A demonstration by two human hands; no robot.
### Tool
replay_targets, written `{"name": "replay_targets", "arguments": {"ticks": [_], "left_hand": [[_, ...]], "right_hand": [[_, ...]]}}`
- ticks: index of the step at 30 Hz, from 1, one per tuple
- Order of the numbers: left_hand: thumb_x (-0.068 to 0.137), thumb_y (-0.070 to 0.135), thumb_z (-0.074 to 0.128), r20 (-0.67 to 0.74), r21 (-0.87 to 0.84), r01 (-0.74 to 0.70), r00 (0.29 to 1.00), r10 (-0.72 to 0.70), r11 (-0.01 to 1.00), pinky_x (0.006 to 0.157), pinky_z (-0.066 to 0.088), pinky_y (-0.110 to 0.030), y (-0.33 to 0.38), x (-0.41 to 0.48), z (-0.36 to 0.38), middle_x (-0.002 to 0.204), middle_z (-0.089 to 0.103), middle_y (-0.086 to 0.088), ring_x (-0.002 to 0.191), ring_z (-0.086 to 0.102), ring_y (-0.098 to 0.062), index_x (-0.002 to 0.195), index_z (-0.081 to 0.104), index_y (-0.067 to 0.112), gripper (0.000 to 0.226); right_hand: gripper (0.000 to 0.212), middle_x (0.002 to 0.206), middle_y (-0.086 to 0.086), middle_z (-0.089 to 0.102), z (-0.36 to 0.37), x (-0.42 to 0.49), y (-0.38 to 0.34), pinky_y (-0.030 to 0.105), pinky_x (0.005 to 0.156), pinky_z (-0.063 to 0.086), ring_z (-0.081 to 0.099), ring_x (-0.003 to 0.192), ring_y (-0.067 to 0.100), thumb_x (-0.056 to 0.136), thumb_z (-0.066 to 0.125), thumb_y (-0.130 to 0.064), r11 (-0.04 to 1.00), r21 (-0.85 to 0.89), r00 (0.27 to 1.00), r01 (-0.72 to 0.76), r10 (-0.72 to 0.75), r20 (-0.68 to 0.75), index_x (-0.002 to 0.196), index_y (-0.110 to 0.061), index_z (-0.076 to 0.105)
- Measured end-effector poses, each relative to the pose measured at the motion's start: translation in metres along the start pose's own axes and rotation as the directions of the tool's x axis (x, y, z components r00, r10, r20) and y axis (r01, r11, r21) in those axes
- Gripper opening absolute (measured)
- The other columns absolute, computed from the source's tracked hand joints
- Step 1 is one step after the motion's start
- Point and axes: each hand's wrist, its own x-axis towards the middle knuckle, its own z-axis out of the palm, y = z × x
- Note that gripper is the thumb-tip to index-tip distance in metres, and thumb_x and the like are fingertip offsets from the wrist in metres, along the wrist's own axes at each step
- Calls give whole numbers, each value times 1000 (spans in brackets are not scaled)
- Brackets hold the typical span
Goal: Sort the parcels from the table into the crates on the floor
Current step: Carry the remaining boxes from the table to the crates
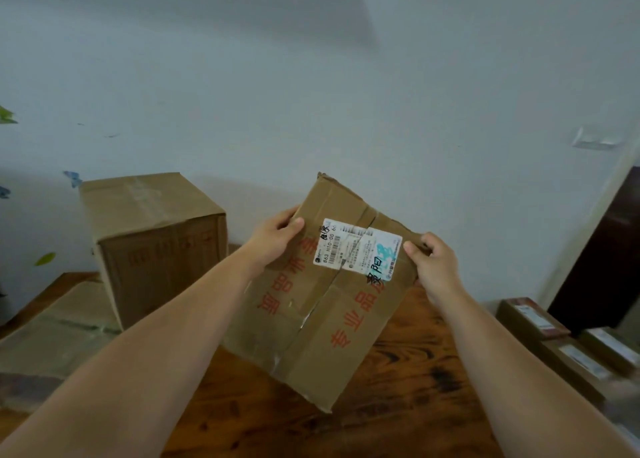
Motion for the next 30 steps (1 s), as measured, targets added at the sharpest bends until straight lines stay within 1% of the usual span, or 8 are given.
{"name": "replay_targets", "arguments": {"ticks": [5,9,12,14,19,24,28,30], "left_hand": [[87,52,56,-215,285,87,976,-25,955,80,49,-32,-22,4,-1,110,68,0,93,62,-18,116,63,22,42],[74,73,55,-357,359,291,921,-158,887,98,43,-48,-40,5,-12,136,51,-9,122,49,-32,136,46,21,81],[66,77,59,-485,274,391,845,-225,879,103,35,-55,-44,3,-12,144,36,-14,130,36,-38,143,32,20,100],[64,72,66,-550,112,418,782,-294,902,102,35,-55,-46,0,-11,143,34,-14,129,36,-39,143,28,18,103],[74,46,75,-414,-250,281,834,-364,927,85,45,-38,-50,-1,0,122,52,-4,111,53,-28,130,38,13,75],[82,39,70,-413,-253,167,872,-263,953,86,47,-42,-44,8,2,114,53,0,103,53,-24,116,41,19,48],[85,37,67,-377,-245,130,900,-218,961,92,48,-48,-45,12,2,120,56,-4,107,55,-27,115,44,21,42],[84,36,68,-359,-221,118,913,-193,968,92,48,-49,-47,12,2,118,57,-3,108,56,-27,117,45,21,42]], "right_hand": [[26,72,0,61,-8,7,4,35,50,54,62,73,24,92,61,-20,990,94,987,-103,114,-117,69,-19,51],[25,79,5,65,-11,10,8,31,45,53,67,80,28,93,60,-20,974,175,974,-144,171,-150,70,-18,49],[22,88,9,67,-11,12,14,48,63,58,68,88,30,93,60,-20,959,216,963,-187,222,-151,73,-18,52],[18,88,5,68,-12,13,18,45,64,59,68,87,25,93,60,-21,945,245,954,-219,259,-148,76,-18,54],[15,88,-2,64,-11,13,24,33,52,53,63,82,12,96,56,-21,903,332,942,-271,321,-103,81,-18,54],[10,99,9,66,-13,18,29,45,80,55,63,90,23,95,56,-22,960,35,960,-278,279,-27,89,-15,54],[17,100,3,67,-16,19,32,34,68,54,64,87,17,95,56,-21,976,14,976,-216,216,-8,111,-16,56],[21,96,1,69,-16,20,33,37,73,55,65,87,16,96,54,-23,979,-49,980,-197,198,22,115,-19,60]]}}
